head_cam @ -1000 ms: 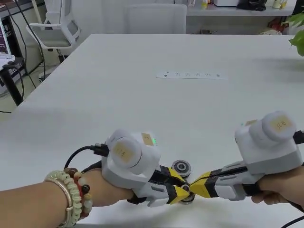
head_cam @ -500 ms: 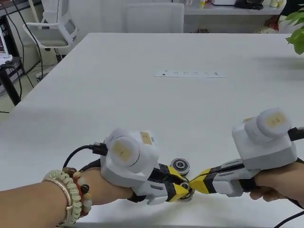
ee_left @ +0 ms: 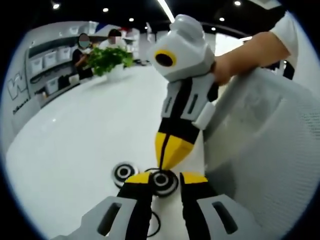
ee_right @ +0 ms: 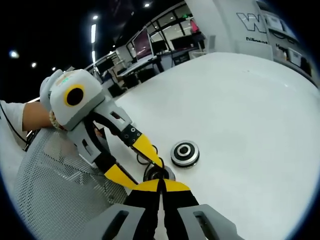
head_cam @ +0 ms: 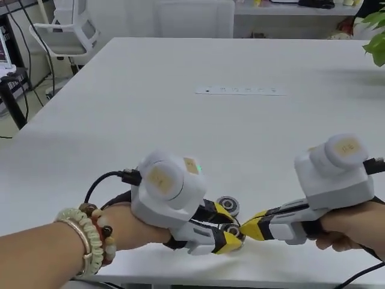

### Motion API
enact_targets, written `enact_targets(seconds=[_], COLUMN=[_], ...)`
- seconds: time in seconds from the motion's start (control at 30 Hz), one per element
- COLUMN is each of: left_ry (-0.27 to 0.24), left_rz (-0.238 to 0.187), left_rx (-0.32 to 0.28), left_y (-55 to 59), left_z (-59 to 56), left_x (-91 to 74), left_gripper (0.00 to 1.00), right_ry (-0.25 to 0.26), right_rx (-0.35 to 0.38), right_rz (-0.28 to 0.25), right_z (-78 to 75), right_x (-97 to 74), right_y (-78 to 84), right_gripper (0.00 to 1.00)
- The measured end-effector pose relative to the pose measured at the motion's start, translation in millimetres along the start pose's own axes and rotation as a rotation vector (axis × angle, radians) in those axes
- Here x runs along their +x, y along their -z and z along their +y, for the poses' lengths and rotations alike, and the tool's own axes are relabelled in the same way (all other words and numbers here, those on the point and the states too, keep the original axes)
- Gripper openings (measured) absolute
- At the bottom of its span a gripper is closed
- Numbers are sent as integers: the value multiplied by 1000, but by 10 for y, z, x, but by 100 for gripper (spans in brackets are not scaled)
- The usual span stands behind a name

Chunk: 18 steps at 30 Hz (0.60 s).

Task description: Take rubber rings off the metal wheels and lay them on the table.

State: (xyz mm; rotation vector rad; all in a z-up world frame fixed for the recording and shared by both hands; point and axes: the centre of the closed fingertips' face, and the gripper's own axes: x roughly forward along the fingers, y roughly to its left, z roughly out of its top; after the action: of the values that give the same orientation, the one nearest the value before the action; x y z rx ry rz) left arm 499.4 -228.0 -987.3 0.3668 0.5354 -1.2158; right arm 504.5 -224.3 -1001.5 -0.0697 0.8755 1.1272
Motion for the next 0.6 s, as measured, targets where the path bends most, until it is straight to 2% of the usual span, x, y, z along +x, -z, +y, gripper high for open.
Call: enact_targets(seconds=[0.1,0.27,0.4,0.6], left_ry=[15,0,-14,-60], left_rz=[8,-7,-40,-31], left_rx=[-33,28,19,44], left_y=[-26,-156,-299,-244], left_z=[-23,-23,0,26], left_x=[-51,-216,-402,-672], left_gripper=[27,37,41,50], right_ry=[-3,-7,-9,-11], right_rx=[8,9,9,33], right_rz=[-14,-20,-30,-54], right_z=[6,20,28,26], right_x=[-17,-24,-42,-87], right_y=[-33,-51,-77,-127], right_gripper=[0,0,0,0])
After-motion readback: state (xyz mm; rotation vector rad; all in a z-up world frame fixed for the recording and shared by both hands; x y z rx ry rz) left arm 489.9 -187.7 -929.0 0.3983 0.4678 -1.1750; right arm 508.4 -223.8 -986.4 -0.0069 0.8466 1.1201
